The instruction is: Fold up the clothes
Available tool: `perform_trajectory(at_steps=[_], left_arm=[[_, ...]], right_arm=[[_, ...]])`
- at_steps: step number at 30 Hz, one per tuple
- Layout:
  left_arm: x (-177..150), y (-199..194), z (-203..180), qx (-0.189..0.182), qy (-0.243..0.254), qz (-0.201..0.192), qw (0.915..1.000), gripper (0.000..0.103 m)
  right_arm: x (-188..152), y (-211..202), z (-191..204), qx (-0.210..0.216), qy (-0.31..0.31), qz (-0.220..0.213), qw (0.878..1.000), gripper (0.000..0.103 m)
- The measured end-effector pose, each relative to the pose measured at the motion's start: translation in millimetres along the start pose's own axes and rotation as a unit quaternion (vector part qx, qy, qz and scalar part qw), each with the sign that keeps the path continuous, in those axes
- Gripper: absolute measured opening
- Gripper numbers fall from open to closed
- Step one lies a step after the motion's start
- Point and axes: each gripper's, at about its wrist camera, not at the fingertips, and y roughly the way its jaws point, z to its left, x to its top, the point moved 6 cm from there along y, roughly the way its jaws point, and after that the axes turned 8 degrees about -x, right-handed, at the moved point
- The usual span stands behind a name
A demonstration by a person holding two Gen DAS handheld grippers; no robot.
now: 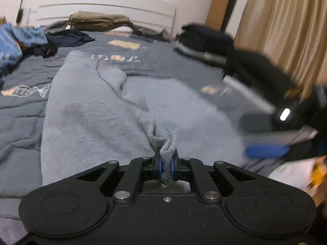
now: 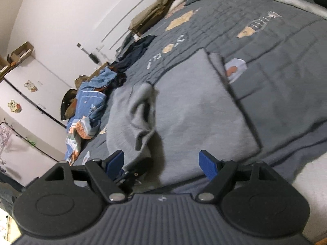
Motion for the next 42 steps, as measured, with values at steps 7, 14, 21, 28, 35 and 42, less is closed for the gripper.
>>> perform_trajectory(at_steps=[7,14,21,28,35,42], left_arm=[[8,-20,-2,-0.022,-0.003,0.006,0.9997,0.058],[21,-60,8,-0.016,0.002,-0.039,0.9991,0.064],[30,-77,52,0.017,-0.095,-0.075,0.9925,0.073],[33,-85,62,0.021,-0.105,-0.079,0.9911,0.073],[27,-91,66,0.018,-0.097,-0.074,0.9923,0.073],[22,-94,64,0.0,-0.07,-0.048,0.9964,0.073]], right_arm=[[0,4,-4,0.014,0.02,0.007,1.0,0.08],[-7,13,2,0.017,0.015,0.014,1.0,0.08],[-14,27,11,0.027,0.019,0.018,0.999,0.08],[-21,45,25,0.042,0.034,0.026,0.998,0.08],[-28,68,33,0.03,0.036,0.047,0.998,0.08],[-29,82,32,0.03,0.061,0.058,0.996,0.079]])
